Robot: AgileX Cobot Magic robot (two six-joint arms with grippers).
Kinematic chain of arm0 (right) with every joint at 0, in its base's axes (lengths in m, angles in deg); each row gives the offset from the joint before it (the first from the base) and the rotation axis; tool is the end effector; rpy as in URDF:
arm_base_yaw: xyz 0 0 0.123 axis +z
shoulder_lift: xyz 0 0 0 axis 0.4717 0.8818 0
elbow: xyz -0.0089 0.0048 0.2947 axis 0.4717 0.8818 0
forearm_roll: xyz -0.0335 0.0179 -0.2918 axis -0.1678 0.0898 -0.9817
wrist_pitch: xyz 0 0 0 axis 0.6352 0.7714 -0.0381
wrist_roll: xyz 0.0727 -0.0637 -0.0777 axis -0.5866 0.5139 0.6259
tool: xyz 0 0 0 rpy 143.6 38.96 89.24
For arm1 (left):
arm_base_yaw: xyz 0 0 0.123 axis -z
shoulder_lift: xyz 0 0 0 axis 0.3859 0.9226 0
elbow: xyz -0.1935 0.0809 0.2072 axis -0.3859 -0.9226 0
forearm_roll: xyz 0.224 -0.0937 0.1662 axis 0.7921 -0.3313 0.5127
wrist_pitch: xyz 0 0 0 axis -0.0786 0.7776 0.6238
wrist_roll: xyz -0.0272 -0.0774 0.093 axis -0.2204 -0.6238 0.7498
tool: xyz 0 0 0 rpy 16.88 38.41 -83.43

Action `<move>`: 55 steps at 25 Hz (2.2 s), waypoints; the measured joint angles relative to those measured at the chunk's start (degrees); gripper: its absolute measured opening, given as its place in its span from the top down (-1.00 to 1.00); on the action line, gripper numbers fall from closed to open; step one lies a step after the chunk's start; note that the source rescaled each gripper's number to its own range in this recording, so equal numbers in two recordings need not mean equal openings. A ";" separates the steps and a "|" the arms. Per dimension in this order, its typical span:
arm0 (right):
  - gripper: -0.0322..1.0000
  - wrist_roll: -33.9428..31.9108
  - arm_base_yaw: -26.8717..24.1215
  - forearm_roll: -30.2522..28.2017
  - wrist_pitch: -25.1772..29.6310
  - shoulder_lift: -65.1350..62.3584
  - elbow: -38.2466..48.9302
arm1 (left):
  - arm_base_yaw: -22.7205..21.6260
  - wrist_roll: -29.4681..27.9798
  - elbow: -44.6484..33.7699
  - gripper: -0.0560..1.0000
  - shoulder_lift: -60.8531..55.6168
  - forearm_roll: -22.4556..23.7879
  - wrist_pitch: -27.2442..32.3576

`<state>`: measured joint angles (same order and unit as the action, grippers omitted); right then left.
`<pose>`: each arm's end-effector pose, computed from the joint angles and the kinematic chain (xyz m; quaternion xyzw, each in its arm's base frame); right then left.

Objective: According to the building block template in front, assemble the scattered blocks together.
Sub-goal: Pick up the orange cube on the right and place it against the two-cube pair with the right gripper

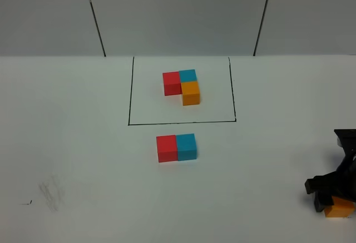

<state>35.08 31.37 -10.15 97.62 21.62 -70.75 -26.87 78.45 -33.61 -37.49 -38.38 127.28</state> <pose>0.2998 0.0187 0.0571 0.0163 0.9996 0.0086 0.0214 0.0469 0.0190 0.2862 -0.1157 0.8433 0.0409 0.5232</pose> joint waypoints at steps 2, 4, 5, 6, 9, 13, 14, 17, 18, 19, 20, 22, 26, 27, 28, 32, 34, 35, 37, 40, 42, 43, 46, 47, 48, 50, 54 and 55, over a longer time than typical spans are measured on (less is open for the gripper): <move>-0.40 0.36 0.00 0.04 -0.04 0.06 0.05 | 0.00 0.00 0.00 -0.49 0.00 0.00 0.00; -0.37 0.40 0.00 0.11 -0.04 0.06 0.05 | 0.00 0.00 0.00 -0.49 0.00 0.00 0.00; -0.34 0.43 0.00 0.18 -0.04 0.06 0.05 | 0.00 0.00 0.00 -0.49 0.00 0.00 0.00; -0.29 0.48 0.00 0.23 -0.04 0.06 0.05 | 0.00 0.00 0.00 -0.49 0.00 0.00 0.00; -0.04 0.63 0.00 0.34 -0.23 0.06 0.05 | 0.00 0.00 0.00 -0.49 0.00 0.00 0.00; 0.31 0.63 0.00 1.09 -0.47 0.06 0.05 | 0.00 0.00 0.00 -0.49 0.00 0.00 0.00; 0.31 0.63 0.00 1.15 -0.54 0.06 0.05 | 0.00 0.00 0.00 -0.49 0.00 0.00 0.00; 0.31 0.80 0.00 1.28 -0.61 0.06 0.05 | 0.00 0.00 0.00 -0.49 0.00 0.00 0.00; 0.31 0.80 0.00 1.33 -0.75 0.06 0.05 | 0.00 0.00 0.00 -0.49 0.00 0.00 0.00; 0.31 0.80 0.00 1.33 -0.92 0.06 0.05 | 0.00 0.00 0.00 -0.49 0.00 0.00 0.00; 0.31 0.80 0.00 1.35 -1.00 0.06 0.05 | 0.00 0.00 0.00 -0.49 0.00 0.00 0.00; 0.31 0.80 0.00 1.41 -1.21 0.06 0.05 | 0.00 0.00 0.00 -0.49 0.00 0.00 0.00; 0.31 0.80 0.00 1.46 -1.24 0.06 0.05 | 0.00 0.00 0.00 -0.49 0.00 0.00 0.00; 0.31 0.80 0.00 1.46 -1.29 0.06 0.05 | 0.00 0.00 0.00 -0.49 0.00 0.00 0.00; 0.31 0.80 0.00 1.46 -1.38 0.06 0.05 | 0.00 0.00 0.00 -0.49 0.00 0.00 0.00; 0.31 0.80 0.00 1.48 -1.39 0.06 0.05 | 0.00 0.00 0.00 -0.49 0.00 0.00 0.00; 0.31 0.80 0.00 1.69 -1.34 0.00 0.05 | 0.00 0.00 0.00 -0.49 0.00 0.00 0.00; 0.31 0.80 0.00 2.14 -1.06 -0.12 0.05 | 0.00 0.00 0.00 -0.49 0.00 0.00 0.00; 0.31 0.80 0.00 2.75 1.13 -1.06 -0.49 | 0.00 0.00 0.00 -0.49 0.00 0.00 0.00; 0.31 0.80 0.00 3.80 5.20 -4.15 -1.99 | 0.00 0.00 0.00 -0.49 0.00 0.00 0.00; 0.31 0.80 0.00 4.76 7.10 -7.00 -2.84 | 0.00 0.00 0.00 -0.49 0.00 0.00 0.00; 0.31 0.80 0.31 5.14 7.83 -8.31 -3.11 | 0.00 0.00 0.00 -0.49 0.00 0.00 0.00; 0.31 0.88 1.87 5.65 9.36 -13.00 -3.18 | 0.00 0.00 0.00 -0.49 0.00 0.00 0.00; 0.31 0.69 2.76 5.71 10.06 -14.16 -3.18 | 0.00 0.00 0.00 -0.49 0.00 0.00 0.00; 0.31 0.26 3.80 5.88 10.74 -15.40 -3.18 | 0.00 0.00 0.00 -0.49 0.00 0.00 0.00; 0.31 -1.13 5.89 6.82 12.10 -16.99 -3.18 | 0.00 0.00 0.00 -0.49 0.00 0.00 0.00; 0.31 -2.48 10.54 9.14 12.91 -17.81 -3.18 | 0.00 0.00 0.00 -0.49 0.00 0.00 0.00; 0.31 -2.77 11.73 9.64 12.85 -17.81 -3.18 | 0.00 0.00 0.00 -0.49 0.00 0.00 0.00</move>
<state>32.32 43.10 -0.51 110.47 3.81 -73.93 -26.87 78.45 -33.61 -37.49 -38.38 127.28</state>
